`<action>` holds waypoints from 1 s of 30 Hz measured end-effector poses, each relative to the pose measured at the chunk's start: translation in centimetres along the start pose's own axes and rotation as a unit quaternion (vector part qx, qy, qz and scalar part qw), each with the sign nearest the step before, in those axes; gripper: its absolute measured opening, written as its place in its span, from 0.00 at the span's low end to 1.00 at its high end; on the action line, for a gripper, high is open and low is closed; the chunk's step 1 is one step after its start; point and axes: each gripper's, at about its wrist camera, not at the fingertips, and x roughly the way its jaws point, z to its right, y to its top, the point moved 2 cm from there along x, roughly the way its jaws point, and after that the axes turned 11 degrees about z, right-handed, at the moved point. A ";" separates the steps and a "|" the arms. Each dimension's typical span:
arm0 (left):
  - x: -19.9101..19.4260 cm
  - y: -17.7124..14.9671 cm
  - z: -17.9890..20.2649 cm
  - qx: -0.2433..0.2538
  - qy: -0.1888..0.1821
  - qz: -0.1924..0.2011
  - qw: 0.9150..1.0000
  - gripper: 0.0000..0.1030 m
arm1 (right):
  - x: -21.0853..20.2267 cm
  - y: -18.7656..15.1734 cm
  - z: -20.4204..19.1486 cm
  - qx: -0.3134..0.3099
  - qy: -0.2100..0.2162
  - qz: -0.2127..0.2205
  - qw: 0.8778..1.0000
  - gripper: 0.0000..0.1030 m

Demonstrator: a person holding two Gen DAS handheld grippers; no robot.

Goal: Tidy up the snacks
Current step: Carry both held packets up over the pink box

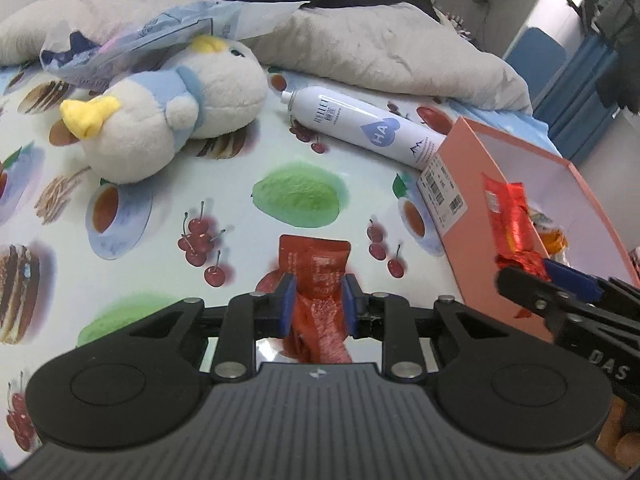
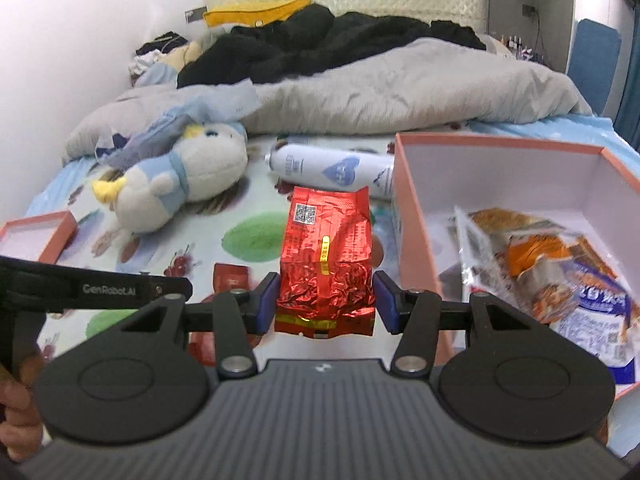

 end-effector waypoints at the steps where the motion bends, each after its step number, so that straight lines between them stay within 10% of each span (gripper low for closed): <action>1: 0.3 0.0 0.0 -0.004 0.000 -0.001 1.000 0.29 | -0.2 0.1 0.3 0.003 -0.002 0.002 1.000 0.52; 6: 2.3 -0.7 -0.3 -0.018 0.011 -0.012 1.000 0.66 | -1.1 0.8 1.7 0.015 -0.009 0.013 1.000 0.51; 10: 3.9 -1.3 0.5 -0.001 0.013 -0.017 1.000 0.69 | -1.8 1.4 2.8 0.023 -0.017 0.023 0.999 0.51; 18: 6.4 -3.8 2.7 0.071 0.034 -0.045 0.996 0.69 | -2.4 1.6 4.0 0.030 -0.027 0.030 0.999 0.51; 24: 6.8 -4.8 3.3 0.123 0.070 -0.041 0.989 0.42 | -2.6 1.7 4.6 0.032 -0.030 0.033 0.999 0.51; 30: 4.3 -2.7 3.7 0.100 0.048 -0.014 0.994 0.39 | -3.1 2.3 5.3 0.040 -0.035 0.041 0.998 0.51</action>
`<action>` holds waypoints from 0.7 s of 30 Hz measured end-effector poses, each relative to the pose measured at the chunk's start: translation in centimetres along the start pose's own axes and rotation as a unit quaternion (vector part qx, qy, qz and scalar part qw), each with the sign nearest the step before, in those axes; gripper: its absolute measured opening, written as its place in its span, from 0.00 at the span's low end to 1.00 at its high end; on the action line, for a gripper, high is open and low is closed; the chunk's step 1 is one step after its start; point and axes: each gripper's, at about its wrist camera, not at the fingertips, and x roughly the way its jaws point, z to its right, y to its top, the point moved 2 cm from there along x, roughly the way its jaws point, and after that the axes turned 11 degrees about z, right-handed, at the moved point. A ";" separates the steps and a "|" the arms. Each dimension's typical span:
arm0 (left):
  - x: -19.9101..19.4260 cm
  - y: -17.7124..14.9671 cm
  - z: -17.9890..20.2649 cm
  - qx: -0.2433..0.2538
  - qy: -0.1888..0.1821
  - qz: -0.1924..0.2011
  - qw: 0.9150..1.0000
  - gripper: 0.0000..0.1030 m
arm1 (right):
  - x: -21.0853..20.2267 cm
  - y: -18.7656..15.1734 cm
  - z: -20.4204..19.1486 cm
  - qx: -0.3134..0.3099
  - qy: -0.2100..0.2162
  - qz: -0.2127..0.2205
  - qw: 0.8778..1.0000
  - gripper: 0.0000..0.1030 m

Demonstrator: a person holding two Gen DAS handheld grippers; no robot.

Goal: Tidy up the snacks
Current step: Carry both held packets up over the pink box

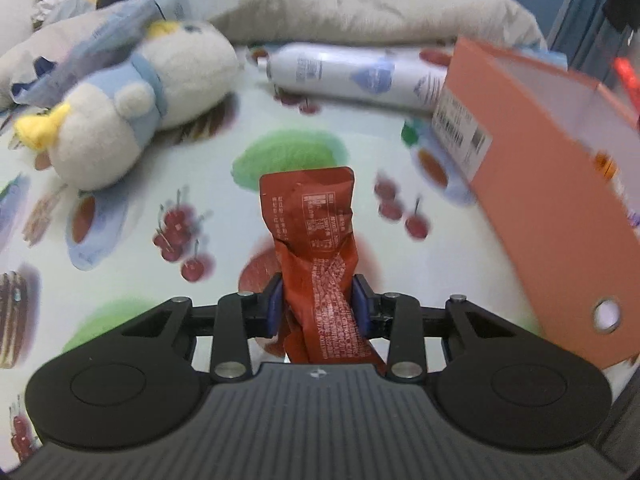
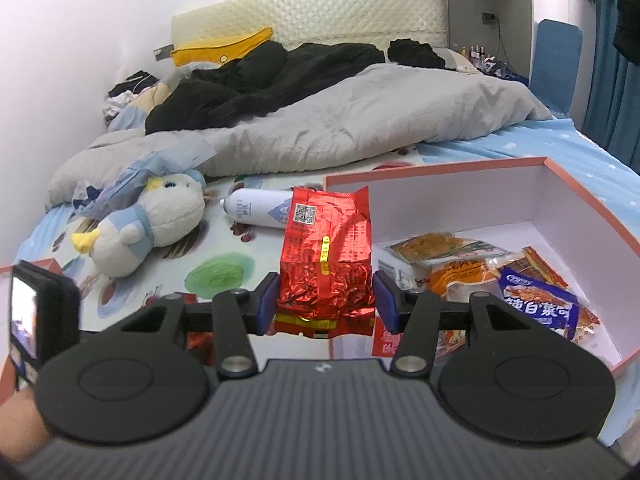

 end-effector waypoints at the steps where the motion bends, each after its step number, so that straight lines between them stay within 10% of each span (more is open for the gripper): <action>1: -0.7 0.6 0.0 -0.007 -0.003 0.007 1.000 0.39 | -0.1 0.2 0.2 0.002 -0.001 0.002 1.000 0.51; 21: -9.8 13.8 10.9 0.013 -0.147 0.148 0.978 0.39 | -1.7 6.1 6.5 0.011 -0.054 0.072 0.996 0.52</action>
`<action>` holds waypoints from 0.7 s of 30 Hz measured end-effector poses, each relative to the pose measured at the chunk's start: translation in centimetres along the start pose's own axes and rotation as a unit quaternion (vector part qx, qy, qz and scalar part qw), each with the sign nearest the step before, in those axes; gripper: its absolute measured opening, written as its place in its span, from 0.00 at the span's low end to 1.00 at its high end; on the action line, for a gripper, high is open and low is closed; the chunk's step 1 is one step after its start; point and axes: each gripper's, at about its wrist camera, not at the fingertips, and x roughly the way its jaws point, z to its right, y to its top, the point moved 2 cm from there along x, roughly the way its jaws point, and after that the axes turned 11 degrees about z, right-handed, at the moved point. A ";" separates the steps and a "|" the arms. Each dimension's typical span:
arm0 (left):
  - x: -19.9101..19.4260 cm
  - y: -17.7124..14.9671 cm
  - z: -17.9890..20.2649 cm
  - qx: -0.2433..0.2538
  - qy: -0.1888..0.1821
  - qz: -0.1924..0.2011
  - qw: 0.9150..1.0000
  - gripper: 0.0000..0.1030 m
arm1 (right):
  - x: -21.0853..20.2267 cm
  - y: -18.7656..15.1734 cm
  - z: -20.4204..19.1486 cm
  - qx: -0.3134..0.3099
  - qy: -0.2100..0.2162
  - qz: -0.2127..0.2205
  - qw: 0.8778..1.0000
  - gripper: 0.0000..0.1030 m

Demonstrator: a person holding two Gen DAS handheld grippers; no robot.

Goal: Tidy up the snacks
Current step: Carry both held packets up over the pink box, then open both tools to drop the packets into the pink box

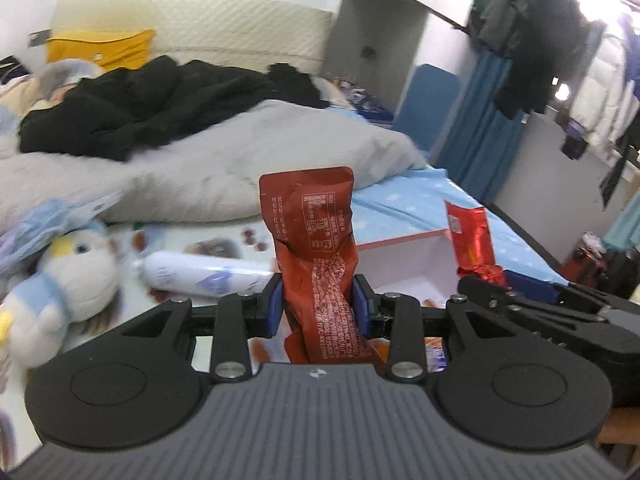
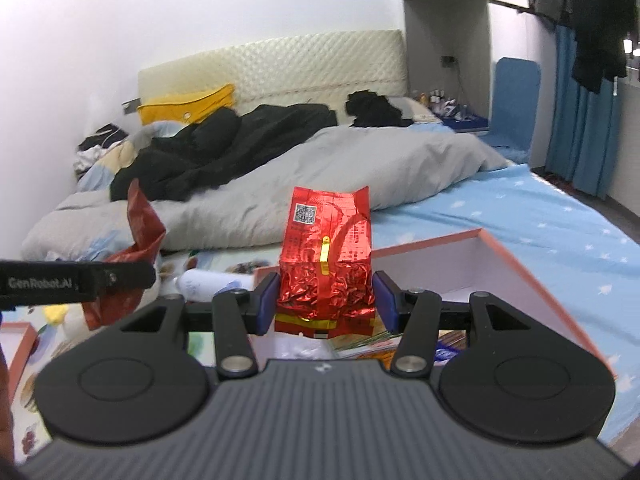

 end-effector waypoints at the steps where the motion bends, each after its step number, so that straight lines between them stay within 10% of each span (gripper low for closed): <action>1: 0.5 0.1 0.8 0.003 -0.008 -0.002 1.000 0.39 | 0.1 0.0 0.6 0.003 -0.007 0.000 1.000 0.52; 17: 10.7 -3.9 6.0 0.014 -0.064 -0.117 0.991 0.40 | 3.9 -4.6 6.8 0.042 -0.060 -0.108 0.991 0.52; 21: 11.2 -4.5 5.6 0.026 -0.048 -0.126 0.991 0.72 | 4.4 -5.9 7.3 0.049 -0.063 -0.132 0.988 0.59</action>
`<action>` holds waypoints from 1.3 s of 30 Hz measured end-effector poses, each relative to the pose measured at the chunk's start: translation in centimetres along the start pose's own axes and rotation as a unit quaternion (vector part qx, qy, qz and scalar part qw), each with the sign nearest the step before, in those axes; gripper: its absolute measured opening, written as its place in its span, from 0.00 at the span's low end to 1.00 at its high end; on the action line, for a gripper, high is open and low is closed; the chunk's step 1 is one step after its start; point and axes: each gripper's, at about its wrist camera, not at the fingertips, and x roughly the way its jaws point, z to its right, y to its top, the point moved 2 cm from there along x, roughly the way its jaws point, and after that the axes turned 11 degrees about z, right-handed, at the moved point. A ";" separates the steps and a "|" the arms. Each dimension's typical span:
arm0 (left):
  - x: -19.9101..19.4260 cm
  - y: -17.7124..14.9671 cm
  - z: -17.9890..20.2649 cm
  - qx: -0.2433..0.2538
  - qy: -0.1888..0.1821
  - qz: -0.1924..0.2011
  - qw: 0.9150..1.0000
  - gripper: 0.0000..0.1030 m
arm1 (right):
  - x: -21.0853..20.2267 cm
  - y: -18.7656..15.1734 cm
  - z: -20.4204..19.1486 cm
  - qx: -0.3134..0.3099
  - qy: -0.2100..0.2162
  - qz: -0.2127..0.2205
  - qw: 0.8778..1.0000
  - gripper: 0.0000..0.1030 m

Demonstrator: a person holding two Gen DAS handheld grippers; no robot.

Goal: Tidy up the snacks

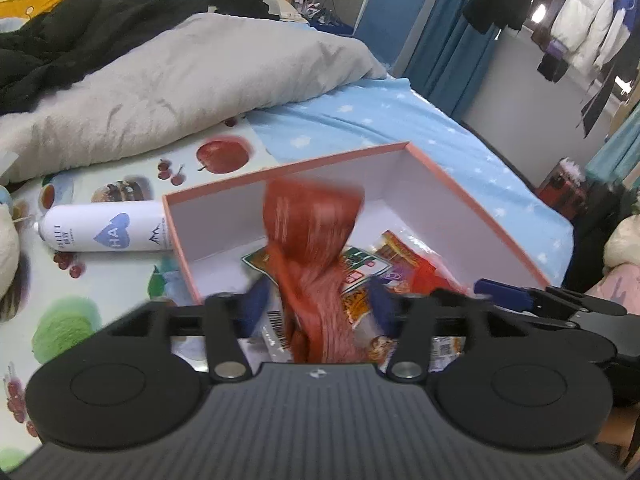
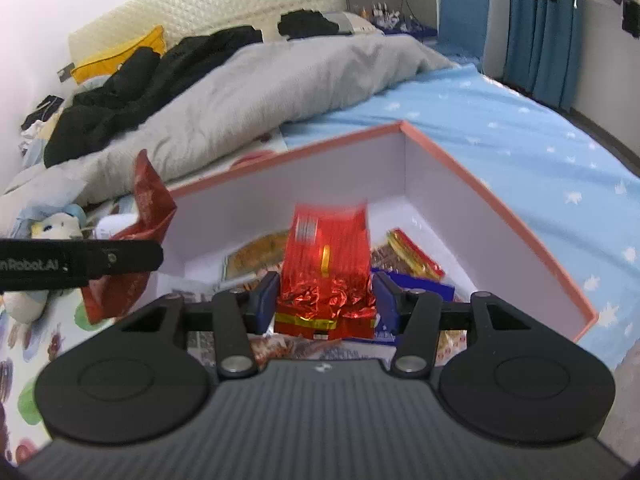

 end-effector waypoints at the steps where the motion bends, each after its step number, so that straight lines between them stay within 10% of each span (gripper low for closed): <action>1: -0.3 0.0 0.0 0.006 0.006 0.008 1.000 0.78 | 0.0 -0.1 0.0 -0.001 -0.001 -0.001 1.000 0.63; 23: -14.9 3.7 2.4 0.044 0.041 0.114 0.992 1.00 | -11.5 5.0 -0.9 0.014 0.014 0.116 0.993 0.67; 39: -17.1 -1.2 2.3 0.044 0.050 0.094 0.993 1.00 | -13.3 0.3 -1.2 0.007 0.007 0.097 0.995 0.67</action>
